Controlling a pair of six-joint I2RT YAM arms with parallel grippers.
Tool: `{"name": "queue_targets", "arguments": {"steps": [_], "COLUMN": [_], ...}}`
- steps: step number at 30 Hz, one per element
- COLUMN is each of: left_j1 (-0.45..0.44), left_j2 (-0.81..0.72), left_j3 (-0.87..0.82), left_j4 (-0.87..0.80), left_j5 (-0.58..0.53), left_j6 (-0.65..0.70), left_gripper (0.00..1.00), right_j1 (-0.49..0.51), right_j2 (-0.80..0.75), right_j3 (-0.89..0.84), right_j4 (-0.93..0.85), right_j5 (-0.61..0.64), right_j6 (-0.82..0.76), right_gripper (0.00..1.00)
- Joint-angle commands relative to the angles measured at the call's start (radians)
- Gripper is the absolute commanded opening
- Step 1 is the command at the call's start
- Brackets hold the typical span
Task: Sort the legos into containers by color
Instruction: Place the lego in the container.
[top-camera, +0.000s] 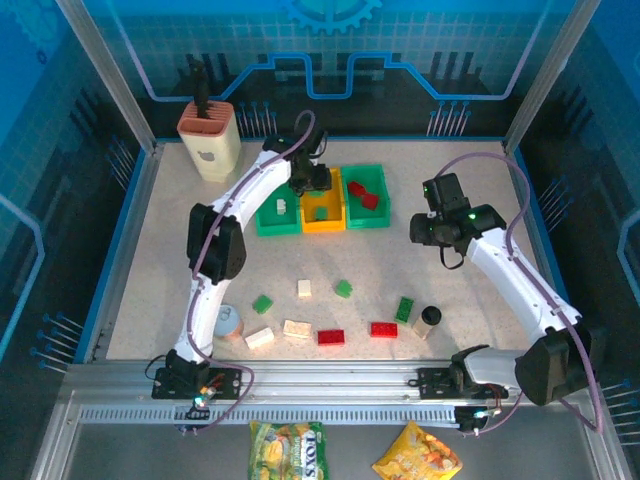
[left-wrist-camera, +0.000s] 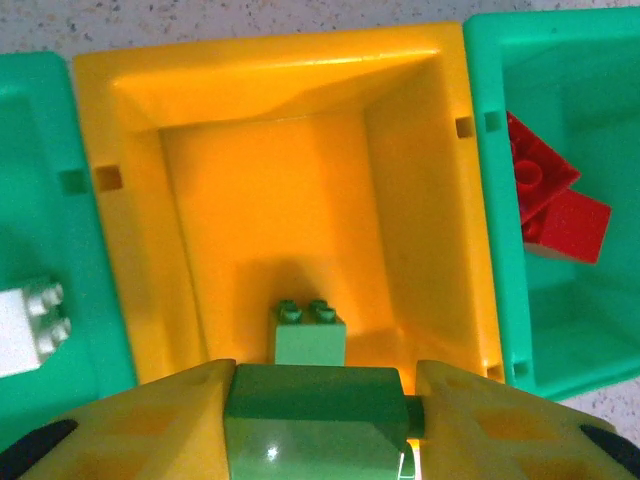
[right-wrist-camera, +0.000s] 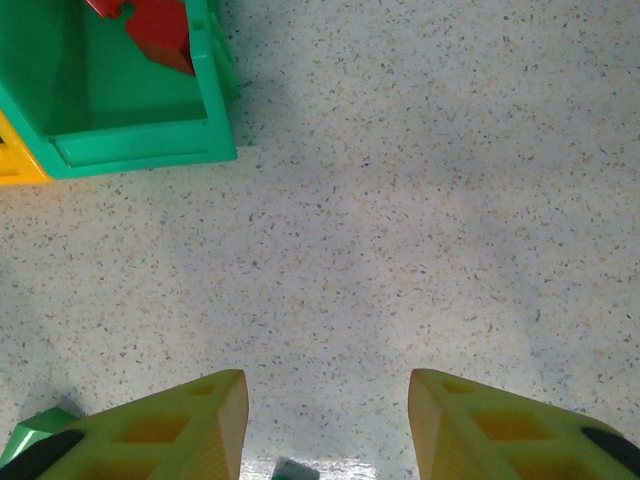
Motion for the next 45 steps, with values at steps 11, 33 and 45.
{"name": "queue_targets", "arguments": {"steps": [11, 33, 45], "left_j1": [-0.008, -0.010, -0.024], "left_j2": [0.155, 0.163, 0.080], "left_j3": [0.130, 0.120, 0.082], "left_j4": [-0.033, 0.004, -0.008], "left_j5": [0.019, 0.028, 0.029], "left_j6": [0.026, 0.019, 0.035], "left_gripper": [0.47, 0.53, 0.52], "right_j1": [-0.011, -0.010, -0.007], "right_j2": [-0.032, -0.032, -0.016], "right_j3": [-0.018, -0.029, -0.049], "right_j4": [-0.042, -0.039, -0.021], "right_j5": [0.026, 0.018, 0.002], "right_j6": [0.018, 0.014, 0.023], "right_gripper": [0.47, 0.47, 0.47]}}
